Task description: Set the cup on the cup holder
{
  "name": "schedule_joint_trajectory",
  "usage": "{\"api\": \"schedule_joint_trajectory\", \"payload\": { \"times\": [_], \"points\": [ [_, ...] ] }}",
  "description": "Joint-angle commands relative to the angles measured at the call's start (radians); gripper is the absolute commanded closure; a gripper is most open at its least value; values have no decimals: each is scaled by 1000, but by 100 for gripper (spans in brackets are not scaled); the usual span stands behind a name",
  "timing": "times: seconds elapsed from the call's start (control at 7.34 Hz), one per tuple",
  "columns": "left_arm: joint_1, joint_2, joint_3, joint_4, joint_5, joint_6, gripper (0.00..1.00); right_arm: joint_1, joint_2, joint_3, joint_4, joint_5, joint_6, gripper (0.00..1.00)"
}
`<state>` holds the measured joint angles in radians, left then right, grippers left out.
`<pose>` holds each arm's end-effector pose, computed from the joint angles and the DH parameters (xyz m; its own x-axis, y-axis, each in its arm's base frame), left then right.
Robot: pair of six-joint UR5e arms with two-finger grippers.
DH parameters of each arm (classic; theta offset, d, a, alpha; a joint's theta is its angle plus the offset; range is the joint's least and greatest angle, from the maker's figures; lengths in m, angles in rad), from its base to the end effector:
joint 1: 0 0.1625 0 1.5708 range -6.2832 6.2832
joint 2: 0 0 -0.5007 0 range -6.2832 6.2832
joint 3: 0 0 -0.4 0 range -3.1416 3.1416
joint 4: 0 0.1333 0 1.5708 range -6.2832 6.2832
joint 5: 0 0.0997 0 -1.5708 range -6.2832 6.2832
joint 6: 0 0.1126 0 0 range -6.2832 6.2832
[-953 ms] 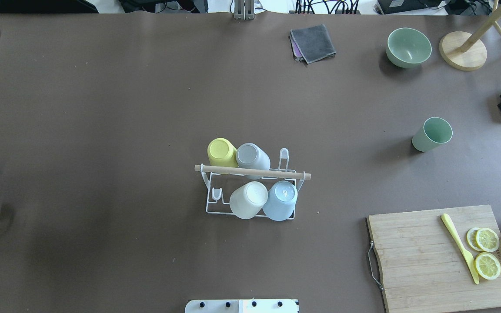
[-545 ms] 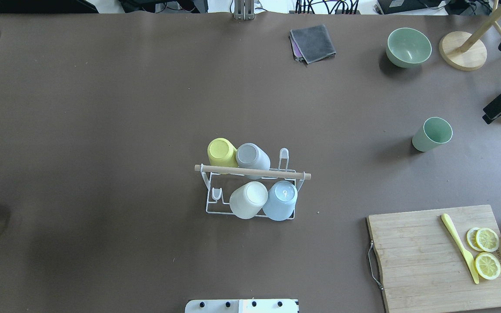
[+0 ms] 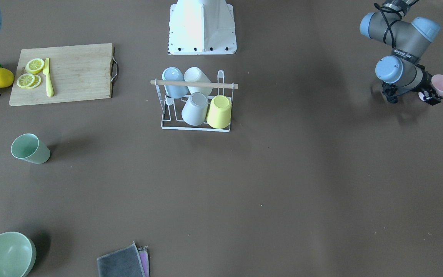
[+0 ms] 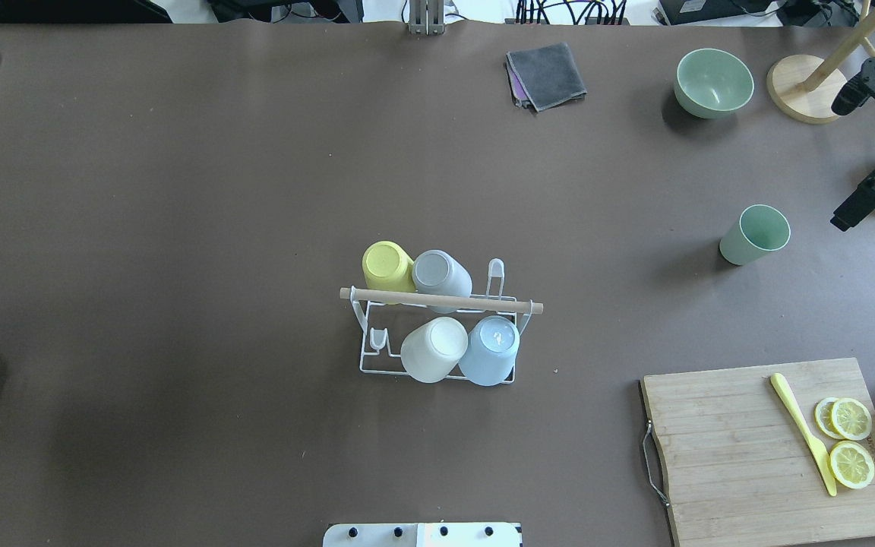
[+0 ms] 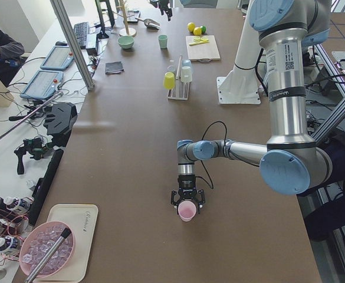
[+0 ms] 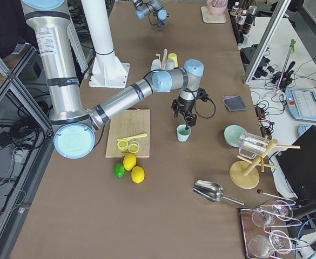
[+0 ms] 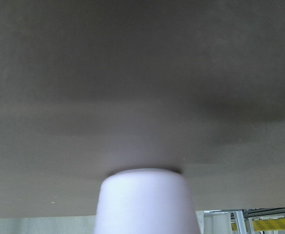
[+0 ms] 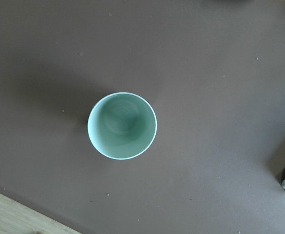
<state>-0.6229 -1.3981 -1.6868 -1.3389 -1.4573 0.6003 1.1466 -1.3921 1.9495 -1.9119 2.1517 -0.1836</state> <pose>0.2210 -0.3386 0.8140 0.0169 0.9973 -0.0712 -0.9551 -0.0050 -0.2962 -0.1596 -0.5271 0.5142 0.6280 -0.6063 0.4878 0.5255 0.7928 0.3089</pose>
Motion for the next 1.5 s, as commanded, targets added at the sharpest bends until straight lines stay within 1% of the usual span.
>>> {"api": "schedule_joint_trajectory", "payload": {
  "times": [0.0, 0.14, 0.27, 0.41, 0.82, 0.95, 1.09, 1.23, 1.36],
  "points": [
    [-1, 2, 7, -3, 0, -2, 2, -27, 48, -6, -68, -6, 15, 0],
    [-3, 2, 7, -9, -2, -2, 2, -60, 141, -23, -207, -36, 33, 0],
    [-4, 22, 4, -41, -2, -2, 2, -106, 215, -26, -337, -61, 33, 0],
    [-4, 51, 4, -90, -2, -1, 2, -129, 247, -46, -354, -106, 39, 0],
    [-6, 60, 6, -106, -2, -1, 2, -192, 326, -194, -342, -127, 23, 0],
    [-8, 60, 4, -106, -2, -1, 2, -203, 346, -234, -340, -130, -14, 0],
    [-8, 60, 4, -106, -2, -1, 2, -214, 372, -306, -275, -151, -102, 0],
    [-8, 60, 4, -106, -2, -1, 2, -214, 416, -384, -257, -162, -164, 0],
    [-8, 60, 6, -109, -2, -1, 2, -214, 438, -433, -251, -162, -169, 0]
  ]
}}
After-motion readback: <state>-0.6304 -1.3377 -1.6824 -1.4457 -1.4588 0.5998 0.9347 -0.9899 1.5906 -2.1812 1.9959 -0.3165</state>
